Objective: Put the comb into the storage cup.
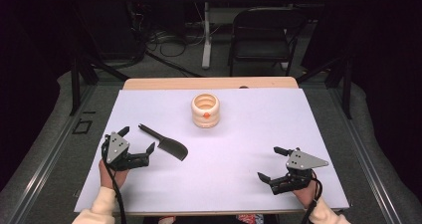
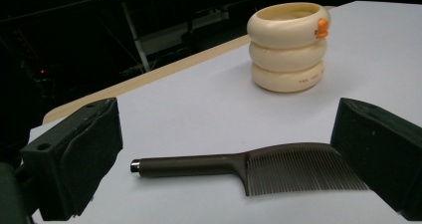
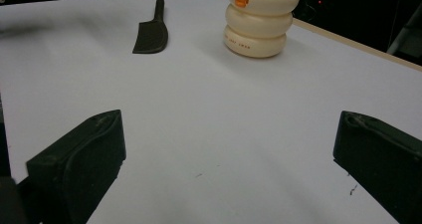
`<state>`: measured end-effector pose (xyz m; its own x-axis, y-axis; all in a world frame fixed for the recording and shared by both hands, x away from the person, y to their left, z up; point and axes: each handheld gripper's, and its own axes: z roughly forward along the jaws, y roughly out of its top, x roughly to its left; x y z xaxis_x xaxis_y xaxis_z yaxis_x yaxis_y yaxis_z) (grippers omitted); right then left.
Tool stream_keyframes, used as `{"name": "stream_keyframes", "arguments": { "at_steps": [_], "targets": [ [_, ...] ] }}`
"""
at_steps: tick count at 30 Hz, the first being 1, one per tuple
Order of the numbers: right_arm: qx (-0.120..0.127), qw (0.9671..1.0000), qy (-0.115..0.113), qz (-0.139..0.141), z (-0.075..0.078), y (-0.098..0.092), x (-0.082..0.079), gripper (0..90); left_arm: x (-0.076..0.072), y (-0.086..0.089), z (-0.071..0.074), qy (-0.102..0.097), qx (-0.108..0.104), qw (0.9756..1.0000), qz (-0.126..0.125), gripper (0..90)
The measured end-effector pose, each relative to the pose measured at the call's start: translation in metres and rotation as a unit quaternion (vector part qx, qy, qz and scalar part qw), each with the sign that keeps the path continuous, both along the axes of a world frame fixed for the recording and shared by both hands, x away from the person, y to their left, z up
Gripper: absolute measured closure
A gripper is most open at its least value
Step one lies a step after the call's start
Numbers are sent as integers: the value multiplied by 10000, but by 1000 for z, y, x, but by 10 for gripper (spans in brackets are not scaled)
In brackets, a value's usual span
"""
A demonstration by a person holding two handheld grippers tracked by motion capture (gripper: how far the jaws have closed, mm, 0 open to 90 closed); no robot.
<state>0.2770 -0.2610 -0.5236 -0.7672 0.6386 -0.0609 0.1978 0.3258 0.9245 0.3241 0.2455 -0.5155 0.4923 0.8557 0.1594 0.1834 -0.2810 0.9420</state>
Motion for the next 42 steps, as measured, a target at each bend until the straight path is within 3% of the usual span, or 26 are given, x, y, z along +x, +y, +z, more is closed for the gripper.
{"name": "stream_keyframes", "arguments": {
  "at_steps": [3,7,22,35,38,42],
  "targets": [
    [-4,10000,1,8,0,0,0,0,9,0,2,90,35,9999,69,2],
    [0,10000,1,12,0,0,0,0,22,1,4,398,36,9992,89,21],
    [8,10000,25,13,0,0,0,0,57,2,5,758,139,9968,225,0],
    [4,10000,23,16,-1,0,1,0,84,4,8,790,123,9960,402,0],
    [5,10000,20,11,-1,-1,1,0,88,6,8,796,165,9961,345,0],
    [2,10000,13,21,0,-1,1,0,96,10,11,856,63,9955,400,0]
  ]
}}
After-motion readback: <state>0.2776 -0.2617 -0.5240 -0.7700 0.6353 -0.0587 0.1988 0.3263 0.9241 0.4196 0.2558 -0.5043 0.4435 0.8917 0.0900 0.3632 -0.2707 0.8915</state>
